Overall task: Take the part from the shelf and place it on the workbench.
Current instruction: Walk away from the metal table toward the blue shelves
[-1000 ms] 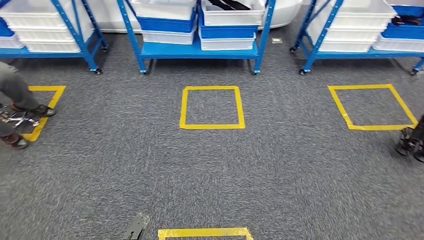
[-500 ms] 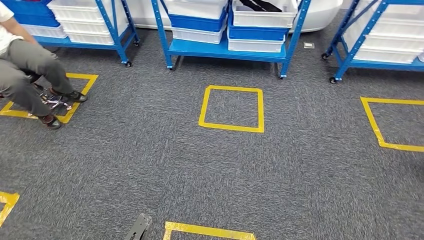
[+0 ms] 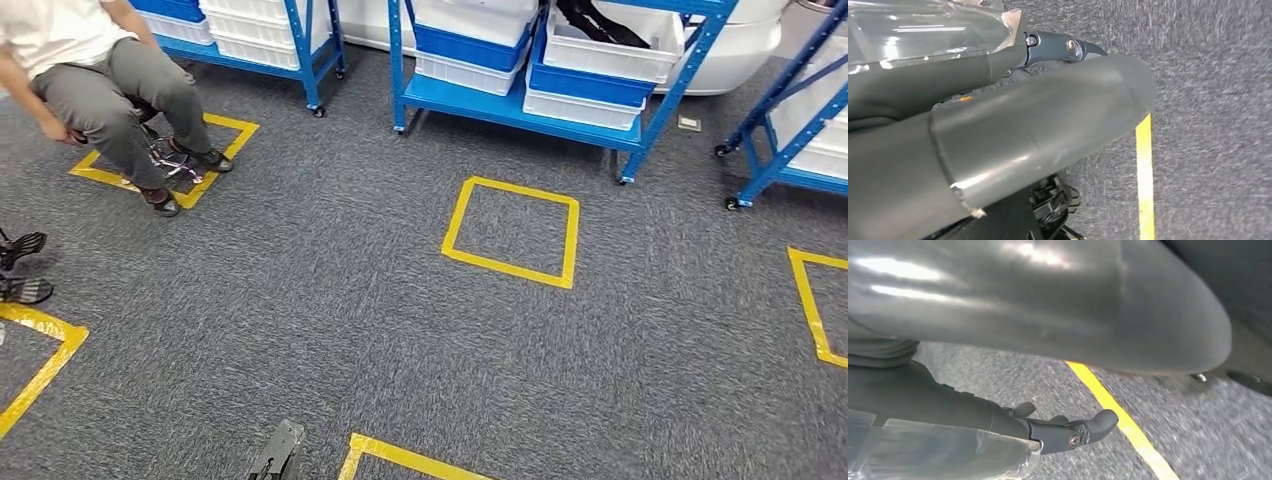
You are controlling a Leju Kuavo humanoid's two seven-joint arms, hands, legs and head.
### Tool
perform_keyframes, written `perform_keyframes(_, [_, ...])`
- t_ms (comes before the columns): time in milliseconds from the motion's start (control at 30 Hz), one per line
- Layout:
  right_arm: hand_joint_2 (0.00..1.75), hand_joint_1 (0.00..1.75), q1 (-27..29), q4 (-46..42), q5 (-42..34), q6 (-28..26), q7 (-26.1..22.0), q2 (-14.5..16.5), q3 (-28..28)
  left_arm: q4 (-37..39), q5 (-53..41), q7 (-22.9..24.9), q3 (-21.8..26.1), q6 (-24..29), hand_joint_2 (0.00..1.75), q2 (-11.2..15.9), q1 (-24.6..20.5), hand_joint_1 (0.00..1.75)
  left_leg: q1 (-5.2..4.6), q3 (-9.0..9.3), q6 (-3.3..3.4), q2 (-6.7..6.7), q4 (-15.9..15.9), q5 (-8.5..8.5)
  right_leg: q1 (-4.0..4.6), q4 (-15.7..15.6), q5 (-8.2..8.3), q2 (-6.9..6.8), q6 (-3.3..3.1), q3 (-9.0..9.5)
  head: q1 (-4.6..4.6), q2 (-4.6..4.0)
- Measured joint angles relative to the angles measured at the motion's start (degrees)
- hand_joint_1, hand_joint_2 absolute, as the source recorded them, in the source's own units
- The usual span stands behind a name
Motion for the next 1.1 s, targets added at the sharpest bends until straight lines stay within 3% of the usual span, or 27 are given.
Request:
perform_keyframes(67, [0.0,0.0,0.2,0.0,0.3,0.2,-0.1,0.0,0.0,0.0,0.0,-0.8,0.0,0.5,0.0,0.0,0.0,0.0,-0.08,0.62,-0.57,-0.61,0.2,-0.74,-0.35,-8.3,3.54,0.05,0.93,3.65,0.09,0.0])
perform_keyframes(133, [0.0,0.0,0.2,0.0,0.4,0.3,-0.1,0.1,0.0,0.0,-0.1,-1.2,0.1,0.8,0.0,0.0,0.0,0.0,-0.4,1.02,-1.34,-0.81,0.6,-1.7,-0.44,-13.2,4.68,0.19,0.32,5.95,0.06,0.0])
perform_keyframes(200, [0.0,0.0,0.2,0.0,0.4,0.3,-0.1,0.3,-0.1,0.0,-0.2,-1.4,0.1,0.9,0.0,0.0,0.1,0.0,-0.4,1.27,-1.9,-0.87,0.7,-2.51,-0.2,-13.7,4.08,0.26,-0.97,6.29,-0.13,0.0])
perform_keyframes(300, [0.0,0.0,0.4,0.0,0.5,0.4,0.0,0.4,-0.1,-0.1,-0.2,-1.5,0.1,0.9,0.0,0.0,0.1,0.0,-0.01,1.32,-2.43,-0.52,1.8,-3.23,-0.33,-13.8,3.47,0.28,-2.03,7.81,-0.32,0.0])
perform_keyframes(367, [0.0,0.0,0.5,0.0,0.6,0.4,0.0,0.4,-0.1,-0.1,-0.2,-1.5,0.1,1.0,0.0,0.1,0.2,0.0,0.15,-1.35,-2.94,0.3,6.9,-4.52,-0.45,-13.9,2.62,0.26,-2.7,9.35,-0.62,0.0])
perform_keyframes(433, [0.0,0.0,0.5,0.0,0.6,0.4,0.0,0.4,-0.3,-0.1,-0.3,-1.5,0.1,1.0,0.0,0.0,0.3,0.0,0.18,-7.53,-3.36,0.86,15.5,-6.01,-0.32,-13.9,1.21,0.27,-3.07,10.85,-0.78,0.0])
perform_keyframes(467, [0.0,0.0,0.6,0.0,0.6,0.4,0.0,0.4,-0.4,-0.1,-0.4,-1.5,0.1,1.0,0.0,0.0,0.5,0.0,0.18,-10.6,-3.34,0.94,18.5,-5.75,-0.22,-14.0,0.41,0.31,-3.12,11.69,-0.77,0.0])
perform_keyframes(500, [0.0,0.0,0.8,0.0,0.6,0.4,0.0,0.4,-0.5,0.0,-0.5,-1.5,0.1,1.0,0.0,0.0,0.6,0.0,0.12,-12.74,-3.12,0.95,19.4,-4.22,-0.12,-14.1,-0.42,0.36,-3.13,12.6,-0.79,0.0])
perform_keyframes(533, [0.0,0.0,0.9,0.0,0.6,0.4,0.0,0.4,-0.5,0.0,-0.6,-1.5,0.1,1.0,0.0,0.0,0.7,0.0,-0.02,-13.63,-2.68,0.95,17.8,-1.37,0.01,-14.3,-1.29,0.4,-3.13,13.74,-0.79,0.0])
perform_keyframes(567, [0.0,0.0,1.0,0.0,0.6,0.4,0.0,0.4,-0.6,0.0,-0.7,-1.5,0.1,1.0,0.0,0.0,0.8,0.0,-0.29,-13.49,-2.01,0.94,14.2,2.36,0.15,-14.7,-2.18,0.43,-3.12,15.13,-0.82,0.0])
perform_keyframes(600, [0.0,0.0,1.2,0.0,0.6,0.4,0.0,0.5,-0.6,0.0,-0.7,-1.5,0.1,1.0,0.0,0.1,0.8,0.0,-0.67,-12.75,-1.09,1.01,10.5,5.57,0.12,-15.6,-3.0,0.42,-3.12,16.58,-0.69,0.0])
perform_keyframes(633, [0.0,0.0,1.2,0.0,0.6,0.4,0.0,0.7,-0.6,0.0,-0.7,-1.5,0.1,0.9,0.0,0.2,0.9,0.0,-1.17,-11.69,-0.15,1.1,7.5,7.7,0.33,-16.6,-3.63,0.4,-2.95,17.97,-0.41,-0.02])
perform_keyframes(667, [0.0,0.0,1.1,0.0,0.6,0.4,0.0,0.9,-0.7,0.0,-0.7,-1.6,0.1,0.9,0.0,0.3,0.9,0.0,-1.7,-10.59,0.75,1.16,5.5,8.37,0.18,-17.9,-3.99,0.39,-2.7,19.22,-0.3,-0.02])
perform_keyframes(733, [0.0,0.0,0.8,-0.1,0.6,0.3,0.0,1.2,-0.9,0.0,-0.8,-1.6,0.1,0.9,0.0,0.4,1.0,0.0,-2.46,-7.79,2.16,0.98,3.1,6.5,0.42,-19.8,-3.21,0.23,-1.44,21.16,-0.51,-0.03])
perform_keyframes(800, [0.0,0.0,0.5,-0.1,0.6,0.3,0.0,1.3,-1.0,0.0,-0.8,-1.7,0.2,0.9,0.0,0.3,1.0,0.0,-2.37,-3.83,2.82,0.57,-0.7,4.7,0.69,-16.6,-0.11,0.12,0.48,20.79,-0.99,-0.02])
perform_keyframes(833, [0.0,0.0,0.4,-0.1,0.6,0.3,0.0,1.3,-1.0,-0.1,-0.8,-1.8,0.3,0.8,0.0,0.3,1.0,0.0,-2.12,-1.76,2.84,0.47,-2.3,4.12,0.67,-12.5,1.32,0.19,1.04,18.87,-0.93,-0.02])
perform_keyframes(867, [0.0,0.0,0.4,-0.1,0.6,0.3,0.0,1.2,-1.0,-0.1,-0.8,-1.8,0.3,0.8,0.0,0.3,0.9,0.0,-1.82,0.09,2.75,0.39,-3.6,3.73,0.63,-8.3,1.82,0.29,1.13,16.39,-0.96,-0.01])
perform_keyframes(900, [0.0,0.0,0.4,-0.1,0.7,0.3,0.0,1.1,-1.0,-0.1,-0.8,-1.8,0.4,0.8,0.0,0.2,0.9,0.0,-1.64,1.72,2.5,0.35,-4.4,3.17,0.42,-4.7,0.9,0.4,0.73,13.51,-0.97,-0.01])
perform_keyframes(933, [0.0,0.0,0.4,-0.1,0.7,0.3,0.1,1.1,-1.1,-0.1,-0.8,-1.8,0.5,0.7,0.0,0.1,0.9,0.0,-1.38,3.14,2.29,0.19,-5.0,2.53,0.35,-2.6,-1.33,0.45,-0.04,10.68,-0.95,0.0])
perform_keyframes(967, [0.0,0.0,0.4,-0.1,0.8,0.3,0.1,1.0,-1.1,-0.1,-0.8,-1.8,0.6,0.7,0.0,0.0,0.9,0.0,-1.19,4.44,1.97,-0.01,-5.4,1.72,0.22,-2.0,-4.07,0.45,-0.41,8.35,-0.97,0.0])
perform_keyframes(1000, [0.0,0.0,0.5,-0.1,0.9,0.3,0.1,1.0,-1.1,0.0,-0.8,-1.8,0.7,0.7,0.0,-0.1,1.0,0.0,-0.95,5.82,1.58,-0.23,-5.6,0.78,0.05,-2.5,-6.52,0.45,-0.33,6.51,-0.95,0.0])
perform_keyframes(1033, [0.0,0.0,0.6,0.0,1.0,0.3,0.1,0.9,-1.1,0.0,-0.8,-1.7,0.7,0.7,0.0,-0.2,1.0,0.0,-0.66,7.27,1.13,-0.46,-5.8,-0.3,-0.18,-4.1,-7.68,0.44,0.22,5.22,-0.91,0.0])
perform_keyframes(1067, [0.0,0.0,0.7,0.0,1.1,0.3,0.1,0.8,-1.1,0.0,-0.8,-1.7,0.8,0.6,0.0,-0.2,1.0,0.0,-0.34,8.7,0.67,-0.63,-5.8,-1.4,-0.51,-6.6,-6.93,0.43,1.4,4.48,-0.85,0.0])
perform_keyframes(1100, [0.0,0.0,1.0,0.0,1.2,0.4,0.1,0.7,-1.2,0.0,-0.8,-1.7,1.0,0.6,0.0,-0.3,1.1,0.0,-0.08,9.9,0.15,-0.73,-5.8,-2.57,-0.85,-9.5,-3.91,0.27,2.97,4.25,-0.69,0.0])
